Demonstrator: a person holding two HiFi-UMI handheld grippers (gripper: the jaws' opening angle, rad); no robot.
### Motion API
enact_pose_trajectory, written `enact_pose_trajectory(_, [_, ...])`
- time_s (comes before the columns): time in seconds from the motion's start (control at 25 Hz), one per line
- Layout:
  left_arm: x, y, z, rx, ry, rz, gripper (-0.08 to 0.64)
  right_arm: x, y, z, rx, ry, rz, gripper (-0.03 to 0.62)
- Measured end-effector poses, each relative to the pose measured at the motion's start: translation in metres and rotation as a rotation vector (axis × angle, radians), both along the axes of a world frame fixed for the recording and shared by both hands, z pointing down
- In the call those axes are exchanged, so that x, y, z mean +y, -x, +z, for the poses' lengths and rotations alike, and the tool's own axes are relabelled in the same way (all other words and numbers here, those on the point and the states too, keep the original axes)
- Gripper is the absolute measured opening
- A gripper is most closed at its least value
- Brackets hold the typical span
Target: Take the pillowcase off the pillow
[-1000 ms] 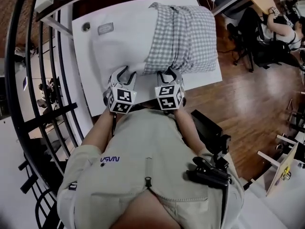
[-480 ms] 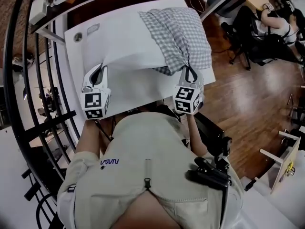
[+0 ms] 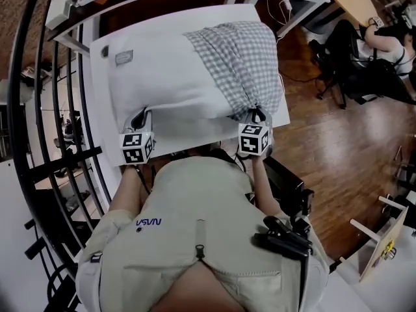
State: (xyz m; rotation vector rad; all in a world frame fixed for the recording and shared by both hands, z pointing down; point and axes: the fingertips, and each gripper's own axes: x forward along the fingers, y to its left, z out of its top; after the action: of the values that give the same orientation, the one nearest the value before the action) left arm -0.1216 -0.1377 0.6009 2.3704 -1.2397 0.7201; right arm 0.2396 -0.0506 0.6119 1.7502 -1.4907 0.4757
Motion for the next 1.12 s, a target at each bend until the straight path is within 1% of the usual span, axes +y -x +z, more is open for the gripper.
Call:
enact_pose_trajectory(0.04, [-0.001, -0.003, -0.002, 0.011, -0.013, 0.0, 0.033, -0.002, 0.001, -0.001, -0.014, -0.001, -0.02, 0.017])
enact_pose_trajectory(0.12, [0.003, -0.01, -0.009, 0.049, -0.03, 0.024, 0.086, -0.004, 0.003, -0.005, -0.078, -0.005, -0.066, 0.021])
enact_pose_trajectory(0.16, [0.007, -0.013, -0.015, 0.06, -0.036, 0.04, 0.115, -0.003, 0.005, -0.009, -0.134, -0.013, -0.093, 0.028])
enact_pose_trajectory(0.24, [0.018, -0.014, -0.031, 0.053, -0.056, 0.052, 0.157, 0.002, 0.011, -0.016, -0.291, -0.034, -0.161, 0.059])
enact_pose_trajectory(0.32, [0.03, -0.012, -0.053, 0.034, -0.082, 0.028, 0.178, 0.009, 0.019, -0.035, -0.457, -0.052, -0.251, 0.097])
enact_pose_trajectory(0.36, [0.035, -0.012, -0.064, 0.029, -0.097, 0.01, 0.181, 0.011, 0.023, -0.049, -0.519, -0.068, -0.299, 0.104])
enact_pose_trajectory(0.4, [0.038, -0.015, -0.076, 0.033, -0.114, -0.006, 0.183, 0.01, 0.026, -0.066, -0.559, -0.093, -0.345, 0.104])
enact_pose_trajectory(0.44, [0.04, -0.02, -0.089, 0.05, -0.135, -0.019, 0.183, 0.006, 0.028, -0.083, -0.58, -0.128, -0.385, 0.104])
enact_pose_trajectory(0.52, [0.035, -0.035, -0.119, 0.105, -0.191, -0.031, 0.193, -0.008, 0.028, -0.116, -0.582, -0.205, -0.444, 0.103])
enact_pose_trajectory(0.6, [0.023, -0.05, -0.147, 0.133, -0.256, -0.017, 0.193, -0.032, 0.027, -0.138, -0.561, -0.269, -0.478, 0.103])
enact_pose_trajectory(0.68, [0.006, -0.064, -0.168, 0.134, -0.312, 0.025, 0.204, -0.061, 0.028, -0.151, -0.521, -0.314, -0.495, 0.103])
enact_pose_trajectory(0.8, [-0.028, -0.085, -0.181, 0.128, -0.356, 0.107, 0.26, -0.103, 0.035, -0.172, -0.44, -0.366, -0.512, 0.116])
enact_pose_trajectory(0.88, [-0.057, -0.093, -0.183, 0.12, -0.367, 0.136, 0.275, -0.132, 0.043, -0.186, -0.409, -0.384, -0.509, 0.129])
enact_pose_trajectory(1.0, [-0.099, -0.1, -0.179, 0.111, -0.347, 0.149, 0.275, -0.176, 0.057, -0.2, -0.388, -0.385, -0.494, 0.153])
enact_pose_trajectory(1.12, [-0.134, -0.118, -0.169, 0.064, -0.321, 0.187, 0.275, -0.219, 0.064, -0.199, -0.354, -0.338, -0.485, 0.157])
